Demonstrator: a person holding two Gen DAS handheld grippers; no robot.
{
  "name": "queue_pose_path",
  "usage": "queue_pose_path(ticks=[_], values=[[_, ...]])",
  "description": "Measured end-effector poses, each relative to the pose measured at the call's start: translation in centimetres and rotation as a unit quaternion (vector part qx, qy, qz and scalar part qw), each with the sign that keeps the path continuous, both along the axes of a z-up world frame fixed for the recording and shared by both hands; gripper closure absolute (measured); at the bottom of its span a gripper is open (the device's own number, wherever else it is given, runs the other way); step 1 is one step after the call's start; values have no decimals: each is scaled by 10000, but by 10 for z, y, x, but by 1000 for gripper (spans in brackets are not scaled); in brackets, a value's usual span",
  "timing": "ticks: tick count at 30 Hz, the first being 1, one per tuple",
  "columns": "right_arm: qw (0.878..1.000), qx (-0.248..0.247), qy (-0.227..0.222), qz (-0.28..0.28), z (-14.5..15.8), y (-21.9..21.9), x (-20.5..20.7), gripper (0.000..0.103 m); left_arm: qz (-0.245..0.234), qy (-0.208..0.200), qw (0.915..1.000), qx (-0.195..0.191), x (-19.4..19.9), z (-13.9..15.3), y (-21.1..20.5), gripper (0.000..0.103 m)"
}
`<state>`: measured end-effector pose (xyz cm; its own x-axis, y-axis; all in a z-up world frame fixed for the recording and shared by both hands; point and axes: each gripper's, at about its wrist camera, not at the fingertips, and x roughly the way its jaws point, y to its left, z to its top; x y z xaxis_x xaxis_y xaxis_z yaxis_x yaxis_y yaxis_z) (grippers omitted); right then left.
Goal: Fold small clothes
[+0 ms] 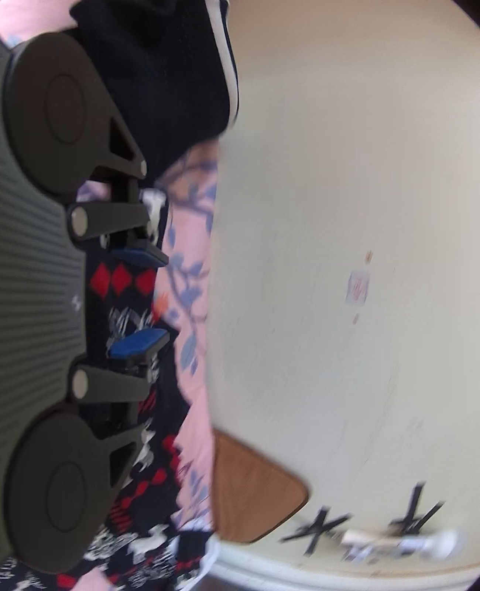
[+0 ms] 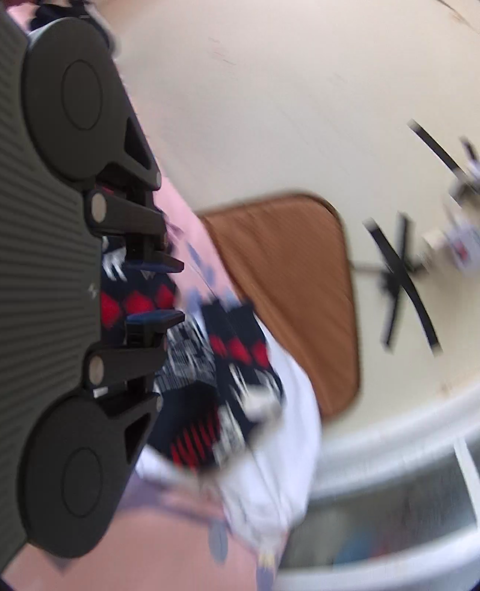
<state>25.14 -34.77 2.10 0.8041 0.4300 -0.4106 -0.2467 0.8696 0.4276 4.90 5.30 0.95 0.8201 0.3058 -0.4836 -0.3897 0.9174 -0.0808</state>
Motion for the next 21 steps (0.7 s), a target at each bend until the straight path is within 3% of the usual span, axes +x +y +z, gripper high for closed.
queue_pose_path(ticks=[3,4,7,9,11,13,14,15,16,18,21], values=[[9983,-378,-221,-389,10,-20,15,63,-303,896,9955,115,27,-33,-18,64],[9973,-542,-340,-366,14,-20,23,57,-259,1024,9943,164,30,-47,-21,63],[9864,-1511,-644,26,20,1,48,47,-238,915,9955,2,26,-46,-17,65],[9668,-2355,-677,726,12,29,60,44,-244,863,9960,-39,23,-47,-16,65],[9321,-3302,-688,1321,-7,57,63,44,-233,876,9959,37,24,-47,-19,65],[9005,-4047,-808,1368,-25,70,65,46,-221,909,9955,139,25,-47,-21,65],[8989,-4115,-780,1286,-28,70,70,47,-218,923,9953,179,26,-47,-23,65],[9094,-3918,-629,1248,-27,64,77,59,-223,934,9952,206,27,-47,-23,65],[9241,-3612,-403,1183,-22,56,84,90,-226,934,9951,209,27,-47,-22,65],[9525,-2885,-80,971,-6,43,90,92,-246,919,9953,163,27,-46,-21,65],[9832,-1621,124,831,27,26,89,92,-276,878,9957,87,26,-46,-19,65]])
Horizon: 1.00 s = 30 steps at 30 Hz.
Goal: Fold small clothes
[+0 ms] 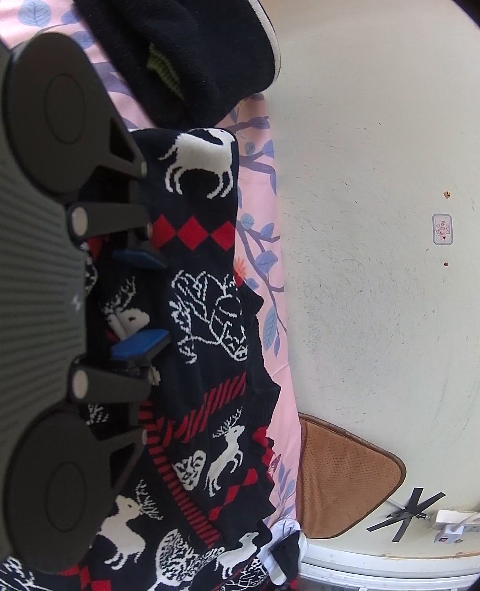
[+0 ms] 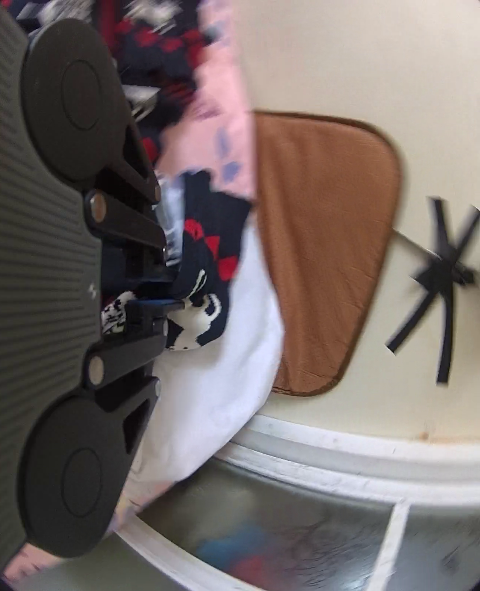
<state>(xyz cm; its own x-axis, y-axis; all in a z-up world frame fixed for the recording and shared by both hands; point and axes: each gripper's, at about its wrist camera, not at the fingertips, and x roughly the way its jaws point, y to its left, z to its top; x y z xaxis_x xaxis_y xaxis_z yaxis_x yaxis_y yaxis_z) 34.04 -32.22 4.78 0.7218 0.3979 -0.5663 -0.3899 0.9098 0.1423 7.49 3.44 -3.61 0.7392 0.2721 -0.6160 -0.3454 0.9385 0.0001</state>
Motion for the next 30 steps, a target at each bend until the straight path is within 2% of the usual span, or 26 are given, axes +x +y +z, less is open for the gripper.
queue_pose_path(ticks=[2,4,6,9,11,13,17,20,22,23,24,25,26,27,28,29,30], values=[[9966,819,22,3,28,-3,-5,92,-12,-55,10000,-33,-2,1,1,64],[9920,1243,-161,135,57,11,-13,92,-62,-272,9995,-125,-10,5,1,62],[9870,1514,-341,427,83,38,-22,92,-128,-626,9973,-374,-23,11,8,59],[9773,1692,-585,1133,111,97,-39,92,-93,-1202,9891,-844,-47,29,30,58],[9692,1695,-582,1688,121,146,-53,92,5,-1736,9784,-1124,-68,45,48,52],[9603,1637,-444,2216,121,198,-67,92,86,-2129,9677,-1346,-87,55,64,51],[9414,1215,-98,3144,89,280,-100,92,267,-2470,9529,-1741,-105,61,89,50],[9237,612,148,3780,41,314,-126,92,221,-2436,9472,-2072,-102,56,100,49],[9056,-10,500,4212,0,323,-135,87,164,-2249,9507,-2129,-93,52,100,49],[8942,-305,743,4403,-19,322,-137,87,155,-2116,9549,-2078,-88,50,98,49],[8891,-466,898,4463,-33,315,-143,86,135,-1985,9594,-1999,-84,48,94,49],[8895,-429,990,4441,-38,301,-140,85,104,-1863,9634,-1926,-81,47,90,49],[8943,-188,1069,4340,-38,285,-131,84,79,-1743,9669,-1859,-76,45,87,49],[9049,181,1141,4096,-35,263,-118,76,68,-1622,9708,-1768,-71,43,83,49],[9192,505,1150,3732,-32,244,-101,62,63,-1534,9735,-1694,-67,41,81,49],[9388,803,1061,3176,-26,222,-82,55,63,-1449,9759,-1631,-66,38,77,49],[9541,902,928,2702,-23,205,-70,41,57,-1391,9771,-1607,-63,36,76,49]])
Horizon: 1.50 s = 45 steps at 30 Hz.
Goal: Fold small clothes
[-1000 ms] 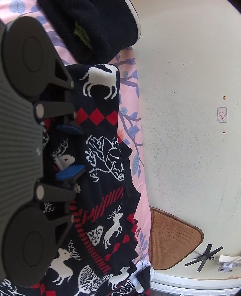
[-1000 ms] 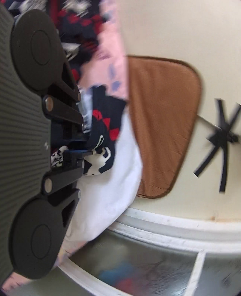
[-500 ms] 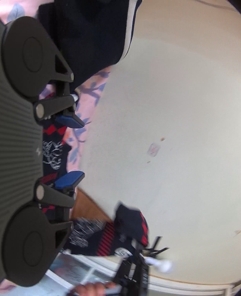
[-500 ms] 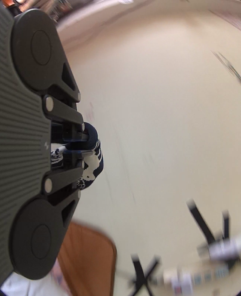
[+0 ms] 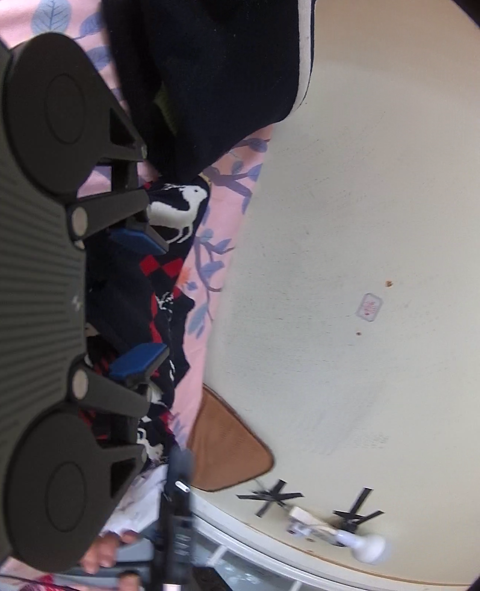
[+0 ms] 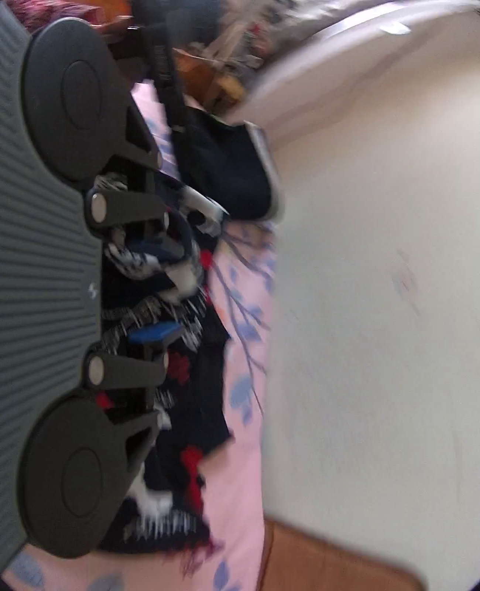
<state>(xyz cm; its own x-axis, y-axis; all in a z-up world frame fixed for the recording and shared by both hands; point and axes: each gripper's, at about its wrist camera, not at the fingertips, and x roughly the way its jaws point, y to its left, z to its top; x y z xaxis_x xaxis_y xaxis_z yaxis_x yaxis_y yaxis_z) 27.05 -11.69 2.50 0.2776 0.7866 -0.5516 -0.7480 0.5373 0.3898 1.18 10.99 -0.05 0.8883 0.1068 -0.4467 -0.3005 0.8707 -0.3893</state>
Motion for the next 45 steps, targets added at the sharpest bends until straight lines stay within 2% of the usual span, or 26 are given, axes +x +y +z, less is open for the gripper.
queue_pose_path(ticks=[1,3,5,7,8,9,12,14,15,18,19,21,23,25,28,29,31,33,34,35,36,38,39,41,43,45], values=[[9986,-123,-133,-503,1,-14,10,31,-20,52,10000,8,2,-2,-2,49],[9939,-491,-251,-956,-7,-31,20,23,-47,130,9999,45,5,-6,-5,49],[9930,-761,-224,-880,-21,-41,16,23,-64,210,9997,141,5,-8,-9,49],[9915,-1023,-484,-649,-32,-41,2,28,-80,276,9993,224,7,-11,-12,49],[9893,-1171,-704,-504,-35,-40,-6,42,-86,315,9991,264,8,-12,-13,49],[9851,-1345,-982,-439,-39,-41,-7,89,-80,364,9988,303,9,-13,-14,49],[9763,-1401,-1063,-1260,-45,-58,25,88,-17,606,9968,516,16,-20,-17,50],[9741,-1476,-858,-1485,-51,-65,41,87,5,831,9946,628,22,-26,-16,50],[9742,-1478,-833,-1486,-53,-66,41,78,6,833,9944,648,22,-26,-16,50],[9642,-1431,-1481,-1673,-40,-71,22,55,-13,729,9957,569,18,-24,-14,49],[9621,-1247,-1660,-1769,-31,-74,14,54,-3,666,9967,468,16,-23,-11,49],[9715,-864,-1634,-1481,-15,-72,-1,53,31,486,9987,169,13,-19,-3,49],[9821,-644,-1589,-774,-3,-55,-20,53,78,242,9996,-84,7,-14,5,49],[9779,-620,-1996,66,6,-27,-53,53,176,-10,9996,-232,-2,-7,12,49],[9501,-874,-2747,1194,8,21,-103,48,381,-283,9982,-376,-15,0,22,48],[9339,-1062,-3011,1612,5,38,-121,48,441,-333,9976,-408,-18,2,25,48],[8880,-1549,-3639,2345,-9,66,-152,48,521,-395,9967,-483,-23,4,30,48],[8291,-2072,-4384,2785,-31,85,-174,50,580,-439,9958,-560,-25,6,34,48],[8036,-2240,-4641,2977,-42,90,-179,50,607,-462,9954,-580,-26,7,36,48],[7917,-2329,-4706,3122,-47,96,-182,50,630,-490,9951,-592,-27,8,37,48],[7883,-2378,-4634,3277,-49,103,-184,50,643,-519,9948,-603,-28,9,37,48],[8039,-2356,-4265,3411,-45,117,-181,50,668,-600,9939,-640,-32,12,39,47],[8160,-2353,-4032,3408,-43,126,-179,50,674,-632,9936,-655,-33,13,39,47],[8368,-2384,-3622,3343,-40,139,-170,61,683,-696,9930,-665,-36,14,40,46],[8624,-2366,-3007,3314,-33,149,-154,90,703,-695,9928,-671,-37,15,40,46],[8842,-2238,-2562,3201,-26,154,-142,90,721,-664,9927,-704,-37,14,41,46]])
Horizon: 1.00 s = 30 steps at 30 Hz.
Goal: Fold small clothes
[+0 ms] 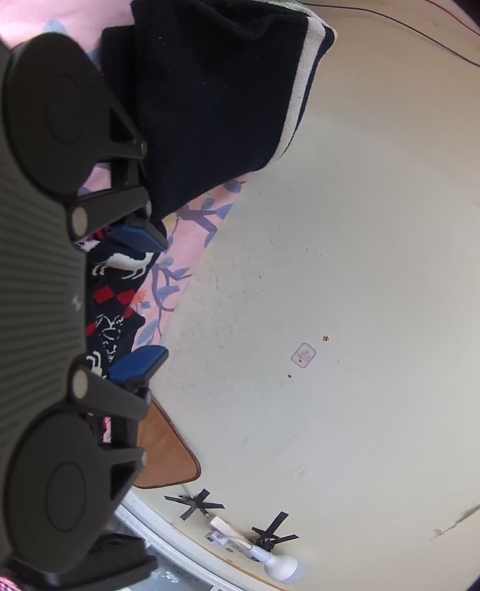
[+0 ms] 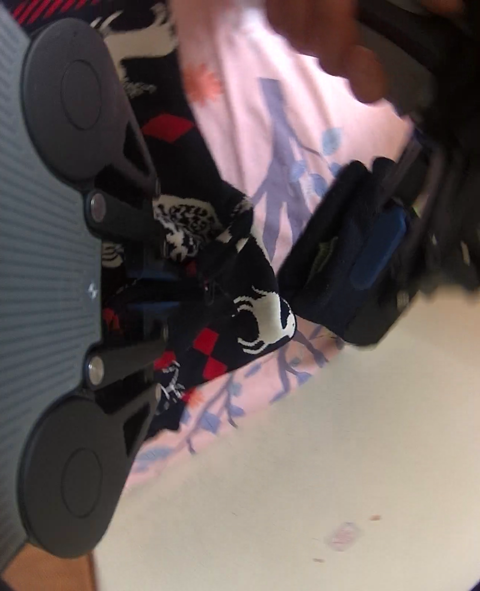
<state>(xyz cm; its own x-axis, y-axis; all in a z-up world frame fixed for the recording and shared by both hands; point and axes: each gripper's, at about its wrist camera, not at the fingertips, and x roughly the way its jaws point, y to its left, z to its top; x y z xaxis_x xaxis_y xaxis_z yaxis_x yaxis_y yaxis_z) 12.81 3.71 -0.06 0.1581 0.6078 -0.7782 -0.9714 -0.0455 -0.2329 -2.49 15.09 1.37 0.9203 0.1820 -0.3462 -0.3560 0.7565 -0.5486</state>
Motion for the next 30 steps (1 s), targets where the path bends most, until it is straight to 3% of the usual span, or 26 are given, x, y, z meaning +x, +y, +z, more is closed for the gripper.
queue_pose_path(ticks=[5,10,16,20,22,26,30], values=[[9890,278,1238,-758,32,-6,29,91,99,-40,9999,-102,-4,3,4,46],[9493,838,2452,-1779,49,-17,52,95,245,-86,9993,-251,-10,3,9,45],[9288,1398,2668,-2158,59,-4,41,95,395,-87,9984,-386,-12,1,14,45],[9087,1677,3149,-2167,65,11,27,95,519,-120,9973,-514,-16,-1,20,44],[9060,1671,3314,-2037,65,13,28,95,540,-144,9968,-574,-17,-2,22,44],[9084,1711,3136,-2172,59,4,36,95,508,-143,9970,-569,-16,-3,20,44],[8916,2058,3071,-2613,58,-40,66,95,401,-106,9982,-430,-11,-1,15,44]])
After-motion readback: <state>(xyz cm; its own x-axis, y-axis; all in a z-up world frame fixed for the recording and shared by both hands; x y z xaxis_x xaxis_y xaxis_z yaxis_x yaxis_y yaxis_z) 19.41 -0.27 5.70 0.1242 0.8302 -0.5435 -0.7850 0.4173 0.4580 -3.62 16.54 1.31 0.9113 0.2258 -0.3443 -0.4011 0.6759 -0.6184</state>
